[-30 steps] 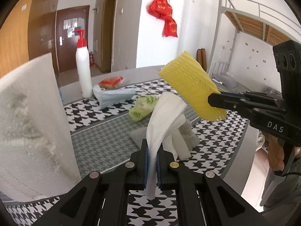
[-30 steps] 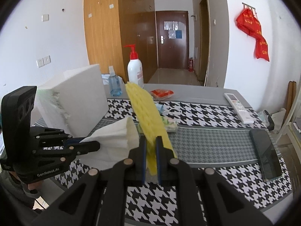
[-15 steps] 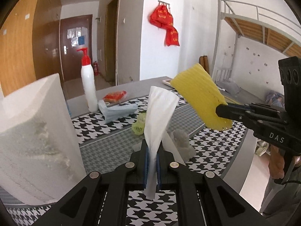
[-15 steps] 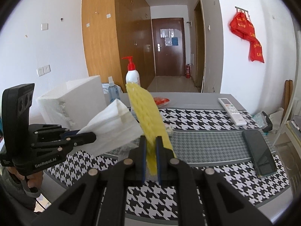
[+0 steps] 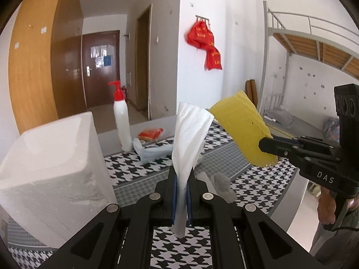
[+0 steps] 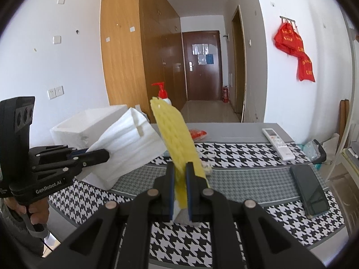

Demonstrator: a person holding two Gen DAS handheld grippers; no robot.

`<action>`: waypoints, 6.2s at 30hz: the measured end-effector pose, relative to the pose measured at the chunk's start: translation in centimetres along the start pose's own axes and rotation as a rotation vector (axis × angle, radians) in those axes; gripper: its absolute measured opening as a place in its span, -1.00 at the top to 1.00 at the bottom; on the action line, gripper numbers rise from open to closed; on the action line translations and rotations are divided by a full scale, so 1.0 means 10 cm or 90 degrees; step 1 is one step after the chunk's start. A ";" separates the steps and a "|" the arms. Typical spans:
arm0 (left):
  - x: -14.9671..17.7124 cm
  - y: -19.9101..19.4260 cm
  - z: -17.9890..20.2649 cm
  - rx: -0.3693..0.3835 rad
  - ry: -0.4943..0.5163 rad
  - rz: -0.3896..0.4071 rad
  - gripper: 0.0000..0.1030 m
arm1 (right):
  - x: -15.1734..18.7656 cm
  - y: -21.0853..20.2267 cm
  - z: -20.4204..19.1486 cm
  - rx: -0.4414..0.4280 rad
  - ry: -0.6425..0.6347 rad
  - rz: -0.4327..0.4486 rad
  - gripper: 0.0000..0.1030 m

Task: Organize soft objects
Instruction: 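Lift the tissue and foam net and carry both toward the white foam box, then lower the yellow foam net into the foam box and open the right tool, then lower the white tissue into the foam box and open the left tool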

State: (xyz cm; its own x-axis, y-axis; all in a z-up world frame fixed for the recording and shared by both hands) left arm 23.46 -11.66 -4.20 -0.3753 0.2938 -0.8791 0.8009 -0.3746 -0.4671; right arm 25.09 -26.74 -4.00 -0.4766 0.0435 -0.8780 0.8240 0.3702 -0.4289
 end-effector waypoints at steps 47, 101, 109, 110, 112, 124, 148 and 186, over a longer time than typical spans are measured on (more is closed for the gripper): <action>-0.42 -0.58 -0.65 -0.148 -0.009 0.109 0.85 | -0.56 0.05 -0.65 -0.059 -0.022 0.071 0.77; -0.18 -1.37 -1.84 -0.343 -0.102 0.114 0.85 | -0.71 0.69 -1.97 -0.188 -0.098 0.010 0.77; -0.08 -1.42 -1.96 -0.359 -0.117 0.107 0.85 | -0.68 0.77 -2.13 -0.197 -0.108 -0.004 0.76; -0.07 -1.42 -1.97 -0.360 -0.118 0.106 0.85 | -0.69 0.78 -2.15 -0.198 -0.109 -0.005 0.76; -0.05 -1.42 -1.98 -0.364 -0.119 0.103 0.85 | -0.67 0.82 -2.18 -0.197 -0.108 -0.011 0.76; 0.07 -1.44 -2.06 -0.381 -0.134 0.093 0.85 | -0.58 1.09 -2.25 -0.190 -0.106 -0.052 0.76; 0.12 -1.26 -2.18 -0.366 -0.152 0.071 0.85 | -0.43 1.36 -2.18 -0.178 -0.089 -0.107 -0.35; -0.20 -0.83 -1.89 -0.278 -0.113 0.066 0.85 | -0.66 0.94 -1.61 -0.112 -0.066 -0.018 -0.98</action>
State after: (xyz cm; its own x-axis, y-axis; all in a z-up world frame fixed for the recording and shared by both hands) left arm 26.35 7.50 3.24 -0.3267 0.1061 -0.9391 0.9450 0.0213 -0.3263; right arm 31.11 -8.63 1.19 -0.4578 -0.0613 -0.8870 0.7402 0.5263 -0.4184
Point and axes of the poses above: each gripper's, at about its wrist camera, not at the fingertips, and y roughly the way its jaws point, z to its right, x to its underside, the point moved 9 cm from there along y, roughly the way its jaws point, and after that the axes turned 8 degrees about y, right-handed, at the moved point
